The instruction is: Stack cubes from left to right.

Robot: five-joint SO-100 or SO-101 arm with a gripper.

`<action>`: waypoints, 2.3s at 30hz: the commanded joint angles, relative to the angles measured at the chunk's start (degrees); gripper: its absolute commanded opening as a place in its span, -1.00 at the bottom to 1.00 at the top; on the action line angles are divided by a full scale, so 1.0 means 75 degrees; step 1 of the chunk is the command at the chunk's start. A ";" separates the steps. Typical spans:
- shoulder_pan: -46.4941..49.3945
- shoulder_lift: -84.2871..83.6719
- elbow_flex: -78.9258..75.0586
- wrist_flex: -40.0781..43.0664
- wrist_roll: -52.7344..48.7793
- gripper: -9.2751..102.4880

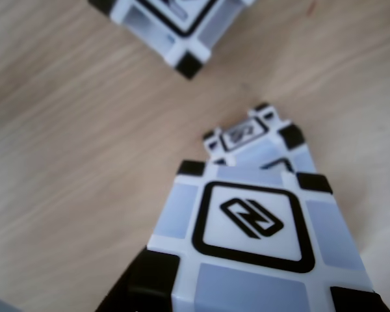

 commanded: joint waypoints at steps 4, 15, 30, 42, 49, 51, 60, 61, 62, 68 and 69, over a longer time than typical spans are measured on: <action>0.0375 0.0352 -0.0492 -0.0129 -0.0141 -0.84; 0.0375 -0.0305 -0.1582 -0.0117 -0.0281 -0.84; 0.0387 -0.1113 -0.1934 -0.1020 -0.0621 -0.84; 0.0281 -0.1441 -0.2109 -0.1090 -0.0199 -0.84; 0.0258 -0.1465 -0.2086 -0.0562 0.0000 -0.84; 0.0258 -0.1453 -0.2086 -0.0246 0.0047 -0.84; 0.0246 -0.1465 -0.2086 0.0035 0.0035 -0.84; 0.0246 -0.1465 -0.2086 -0.0035 0.0012 -0.84; 0.0246 -0.1465 -0.2098 -0.0035 -0.0012 -0.84; 0.0234 -0.1477 -0.2098 -0.0047 -0.0117 -0.84; 0.0234 -0.1477 -0.2098 -0.0047 -0.0117 -0.84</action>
